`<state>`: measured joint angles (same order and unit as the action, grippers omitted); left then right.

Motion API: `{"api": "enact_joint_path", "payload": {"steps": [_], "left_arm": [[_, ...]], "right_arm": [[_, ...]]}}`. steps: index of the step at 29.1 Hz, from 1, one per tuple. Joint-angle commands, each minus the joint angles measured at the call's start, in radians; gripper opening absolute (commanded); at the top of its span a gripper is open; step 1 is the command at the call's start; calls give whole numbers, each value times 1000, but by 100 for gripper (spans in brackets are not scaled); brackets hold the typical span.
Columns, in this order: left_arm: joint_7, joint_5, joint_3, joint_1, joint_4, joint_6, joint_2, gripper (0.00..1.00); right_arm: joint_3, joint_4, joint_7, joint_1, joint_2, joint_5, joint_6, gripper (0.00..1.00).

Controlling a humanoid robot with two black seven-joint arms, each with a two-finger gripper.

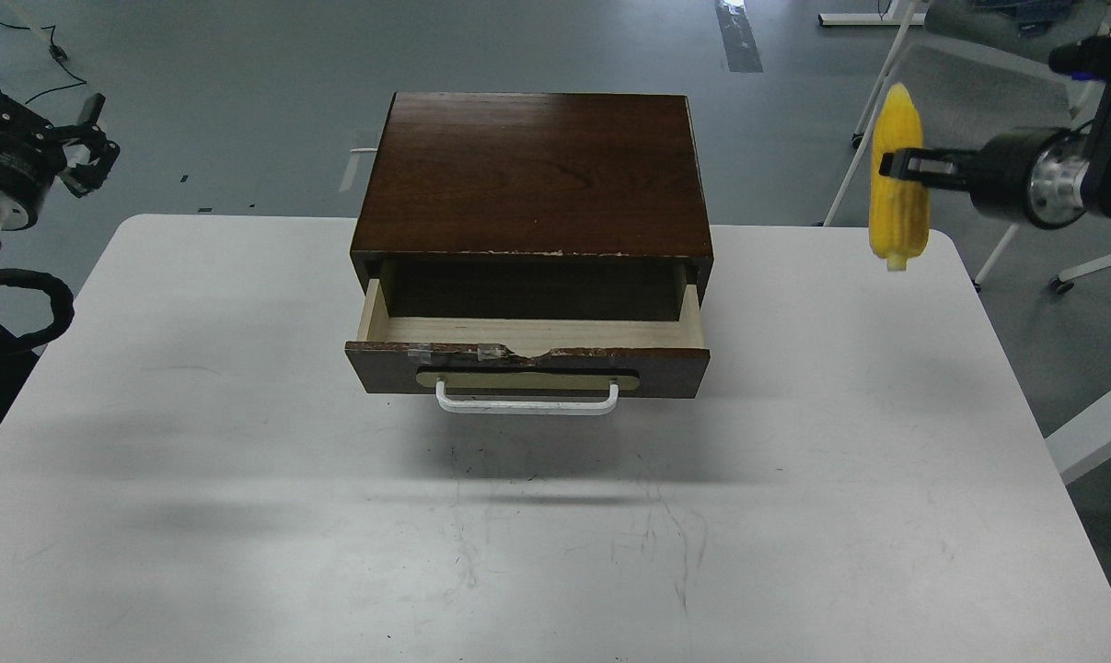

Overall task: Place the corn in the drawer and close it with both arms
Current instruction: 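Lift the corn cob and carry it over the open drawer, then lower the corn cob into the open drawer with the right gripper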

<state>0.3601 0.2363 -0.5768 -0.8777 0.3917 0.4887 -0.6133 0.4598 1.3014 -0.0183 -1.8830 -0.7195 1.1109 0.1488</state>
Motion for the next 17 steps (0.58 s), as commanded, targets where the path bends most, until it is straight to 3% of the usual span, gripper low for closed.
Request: {"api": "enact_joint_path", "payload": {"steps": [1,9,13,17], "left_arm": [[0,0,0,6,-1,0,1,99],[-1,0,0,19,-19,0,3,98],[-1,0,0,20,-24,0,3,98],[0,1,-3,19,-25,0,0,98]], "right_arm": [[0,4,-3,-39,156,128,-2,4],[2,6,-26,-28,428,354,0,4],[13,4,-31,-24,508,428,0,4],[63,4,-78,1,600,533,6,5]]}}
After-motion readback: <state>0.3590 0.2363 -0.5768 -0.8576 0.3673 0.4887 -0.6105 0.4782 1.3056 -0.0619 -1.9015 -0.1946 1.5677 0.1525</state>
